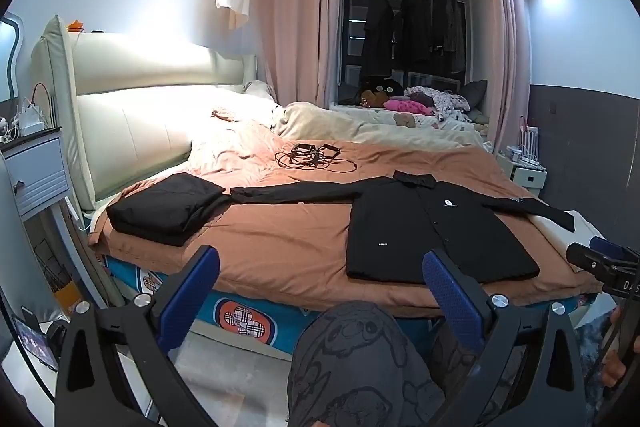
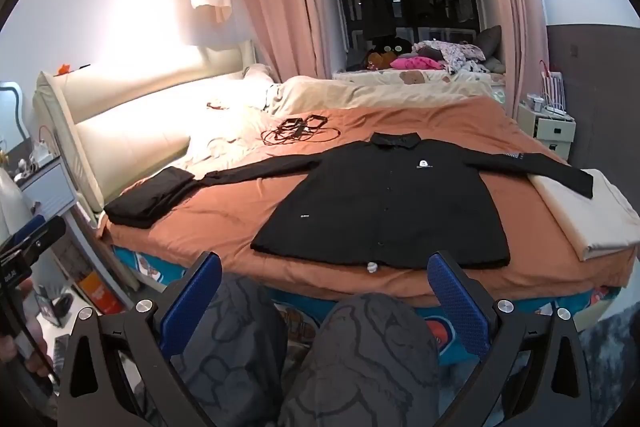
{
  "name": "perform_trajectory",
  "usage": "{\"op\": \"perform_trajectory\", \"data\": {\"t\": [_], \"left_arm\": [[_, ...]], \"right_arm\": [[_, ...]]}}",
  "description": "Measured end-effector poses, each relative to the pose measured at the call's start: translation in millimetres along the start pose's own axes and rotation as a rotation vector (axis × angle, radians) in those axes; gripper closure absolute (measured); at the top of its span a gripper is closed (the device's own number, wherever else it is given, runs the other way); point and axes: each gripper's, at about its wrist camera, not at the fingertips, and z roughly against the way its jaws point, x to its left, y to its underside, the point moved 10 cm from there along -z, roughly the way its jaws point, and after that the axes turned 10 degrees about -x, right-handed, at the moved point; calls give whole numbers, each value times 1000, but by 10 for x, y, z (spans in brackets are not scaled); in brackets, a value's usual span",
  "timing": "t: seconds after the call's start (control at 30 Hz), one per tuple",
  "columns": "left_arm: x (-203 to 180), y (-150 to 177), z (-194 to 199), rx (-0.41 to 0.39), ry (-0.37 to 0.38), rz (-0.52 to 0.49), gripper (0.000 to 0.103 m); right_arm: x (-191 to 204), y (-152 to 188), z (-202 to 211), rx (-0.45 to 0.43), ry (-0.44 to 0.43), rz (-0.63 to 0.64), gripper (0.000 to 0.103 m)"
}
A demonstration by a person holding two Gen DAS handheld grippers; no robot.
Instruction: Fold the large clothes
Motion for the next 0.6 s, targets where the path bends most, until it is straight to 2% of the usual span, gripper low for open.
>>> {"op": "perform_trajectory", "data": {"t": [0.4, 0.6], "left_arm": [[-52, -17, 41, -14, 8, 16, 0], [-59, -53, 140, -7, 35, 17, 0]], "right_arm": [[73, 29, 98, -27, -11, 19, 0], [40, -17, 145, -11, 5, 17, 0]]}}
